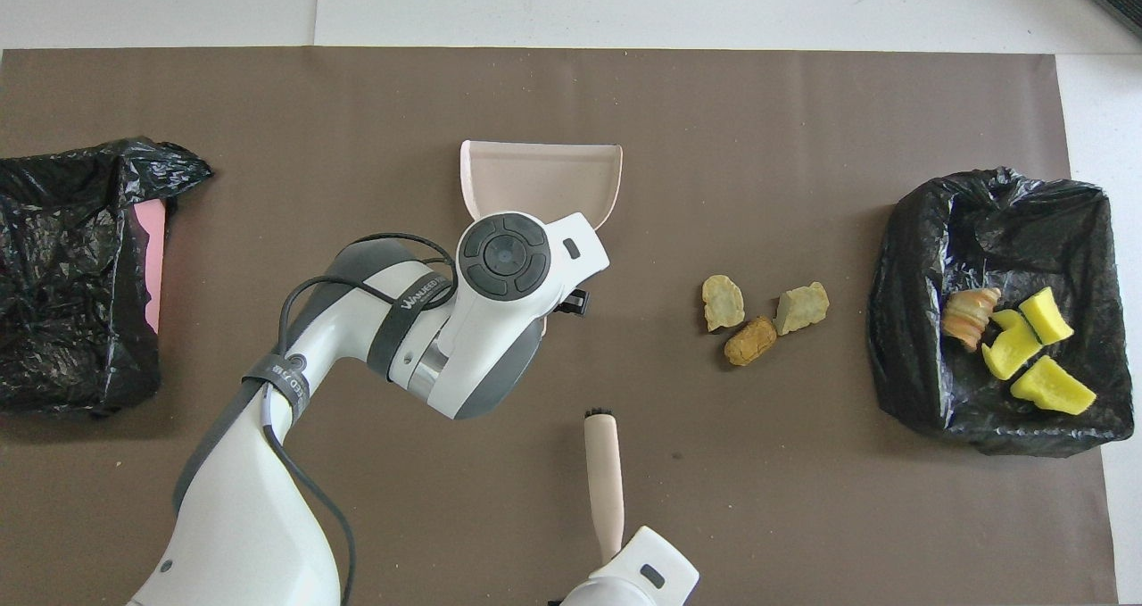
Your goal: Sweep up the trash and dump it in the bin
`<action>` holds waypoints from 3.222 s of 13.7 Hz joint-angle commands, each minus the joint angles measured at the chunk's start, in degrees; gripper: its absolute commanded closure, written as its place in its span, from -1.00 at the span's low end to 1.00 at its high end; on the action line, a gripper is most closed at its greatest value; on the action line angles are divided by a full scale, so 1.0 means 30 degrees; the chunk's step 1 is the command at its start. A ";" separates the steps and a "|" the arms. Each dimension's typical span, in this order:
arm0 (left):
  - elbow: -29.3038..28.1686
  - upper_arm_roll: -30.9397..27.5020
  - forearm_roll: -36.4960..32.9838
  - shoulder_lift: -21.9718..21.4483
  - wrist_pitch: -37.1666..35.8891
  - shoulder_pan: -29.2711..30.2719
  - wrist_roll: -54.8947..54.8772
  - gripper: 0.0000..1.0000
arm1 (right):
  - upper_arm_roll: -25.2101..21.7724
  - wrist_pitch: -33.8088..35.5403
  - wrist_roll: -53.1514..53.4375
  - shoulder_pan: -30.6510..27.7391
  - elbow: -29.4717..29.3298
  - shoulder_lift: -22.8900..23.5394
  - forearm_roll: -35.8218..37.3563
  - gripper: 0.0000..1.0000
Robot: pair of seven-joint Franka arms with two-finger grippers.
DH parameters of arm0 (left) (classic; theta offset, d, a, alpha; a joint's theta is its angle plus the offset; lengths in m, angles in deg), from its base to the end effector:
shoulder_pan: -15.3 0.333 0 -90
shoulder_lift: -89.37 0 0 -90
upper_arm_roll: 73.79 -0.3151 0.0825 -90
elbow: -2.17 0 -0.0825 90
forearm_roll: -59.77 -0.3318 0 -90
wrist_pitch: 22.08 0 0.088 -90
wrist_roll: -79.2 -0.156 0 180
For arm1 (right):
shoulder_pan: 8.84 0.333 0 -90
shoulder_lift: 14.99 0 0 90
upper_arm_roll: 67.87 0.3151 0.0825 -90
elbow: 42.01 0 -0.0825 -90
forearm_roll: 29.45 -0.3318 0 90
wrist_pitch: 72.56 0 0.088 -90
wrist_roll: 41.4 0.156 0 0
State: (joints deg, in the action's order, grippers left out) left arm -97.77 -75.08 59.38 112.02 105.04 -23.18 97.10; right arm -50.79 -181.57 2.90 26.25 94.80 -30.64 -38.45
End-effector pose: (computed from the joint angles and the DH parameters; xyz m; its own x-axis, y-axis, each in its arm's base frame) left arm 0.4948 -0.3762 0.3343 0.9390 -0.3345 0.0796 -0.3364 -0.9417 0.0106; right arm 0.2158 0.3083 0.3819 0.9800 0.0379 -0.1956 0.0613 -0.9915 0.1151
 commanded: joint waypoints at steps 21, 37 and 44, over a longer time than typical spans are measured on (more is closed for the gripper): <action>-0.0695 -0.0508 -0.0281 -0.2333 -0.4637 0.1372 -1.7817 1.00 | 0.0286 -0.1044 -1.4359 -1.3258 -0.1864 0.4450 0.6754 1.00; -0.7640 -0.0332 -0.3826 -0.5850 -0.1297 -0.0443 -2.0440 1.00 | 0.0110 0.3412 -1.2130 -1.0905 -0.5970 0.5392 0.4605 1.00; -0.7699 -0.0332 -0.3796 -0.5937 -0.1385 -0.0619 -2.0205 1.00 | 0.0315 0.0540 -1.1633 -0.9853 -0.2976 0.5095 0.1956 1.00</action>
State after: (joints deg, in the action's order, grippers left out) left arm -118.39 -75.33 49.28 96.19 99.90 -24.05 35.98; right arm -50.31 -178.42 -32.54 -4.39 85.22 -14.86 -27.88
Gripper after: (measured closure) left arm 0.674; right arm 0.740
